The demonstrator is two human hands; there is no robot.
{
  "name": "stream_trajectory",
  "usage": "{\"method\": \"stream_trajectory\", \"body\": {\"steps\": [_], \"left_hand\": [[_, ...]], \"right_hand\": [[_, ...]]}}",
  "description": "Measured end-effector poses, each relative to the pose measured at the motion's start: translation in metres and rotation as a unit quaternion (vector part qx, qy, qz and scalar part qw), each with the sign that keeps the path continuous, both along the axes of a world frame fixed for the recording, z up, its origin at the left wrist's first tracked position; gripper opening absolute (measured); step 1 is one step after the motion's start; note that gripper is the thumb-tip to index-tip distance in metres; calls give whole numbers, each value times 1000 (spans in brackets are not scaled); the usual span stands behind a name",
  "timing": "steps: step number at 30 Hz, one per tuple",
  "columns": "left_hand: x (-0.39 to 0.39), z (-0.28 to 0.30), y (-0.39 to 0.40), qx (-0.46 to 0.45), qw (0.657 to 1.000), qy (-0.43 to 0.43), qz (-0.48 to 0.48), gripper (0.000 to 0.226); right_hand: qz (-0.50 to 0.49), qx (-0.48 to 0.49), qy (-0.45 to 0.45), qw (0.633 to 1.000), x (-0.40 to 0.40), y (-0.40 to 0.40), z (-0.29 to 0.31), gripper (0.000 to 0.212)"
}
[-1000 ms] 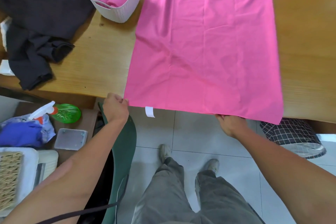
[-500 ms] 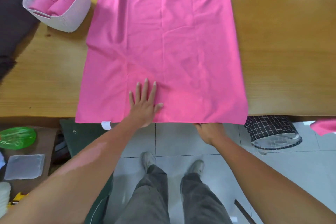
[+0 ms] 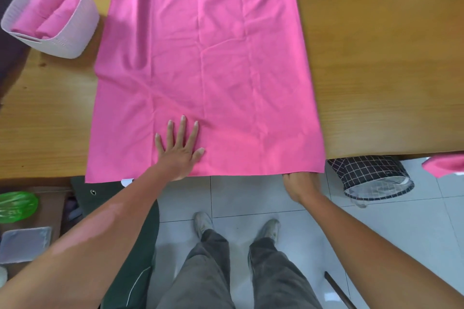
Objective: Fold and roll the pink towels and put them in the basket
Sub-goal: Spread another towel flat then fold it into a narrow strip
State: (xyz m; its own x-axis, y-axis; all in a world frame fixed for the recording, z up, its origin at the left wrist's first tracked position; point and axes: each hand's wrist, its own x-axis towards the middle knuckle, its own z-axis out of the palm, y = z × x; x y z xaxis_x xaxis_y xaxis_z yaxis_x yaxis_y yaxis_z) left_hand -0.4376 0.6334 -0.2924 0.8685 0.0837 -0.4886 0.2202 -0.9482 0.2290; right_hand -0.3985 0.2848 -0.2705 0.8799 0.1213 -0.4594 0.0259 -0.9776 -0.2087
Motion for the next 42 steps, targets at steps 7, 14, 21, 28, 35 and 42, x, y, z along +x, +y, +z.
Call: {"method": "stream_trajectory", "body": {"steps": [7,14,21,28,35,42], "left_hand": [[0,13,-1,-4,1000,-22,13,73],[10,27,15,20,998,-58,-3,69],[18,32,29,25,995,-88,-32,60],[23,34,30,26,994,-97,-35,60],[28,36,50,31,993,-115,2,63],[28,24,69,27,998,-53,33,79]], "right_hand": [[272,-1,-150,951,-42,-7,14,51],[258,9,-227,939,-20,14,37,37],[215,38,-279,935,14,25,51,32],[153,-73,-123,978,47,17,23,51],[136,-29,-107,984,85,30,15,48],[36,-65,-77,994,126,43,16,52]]}}
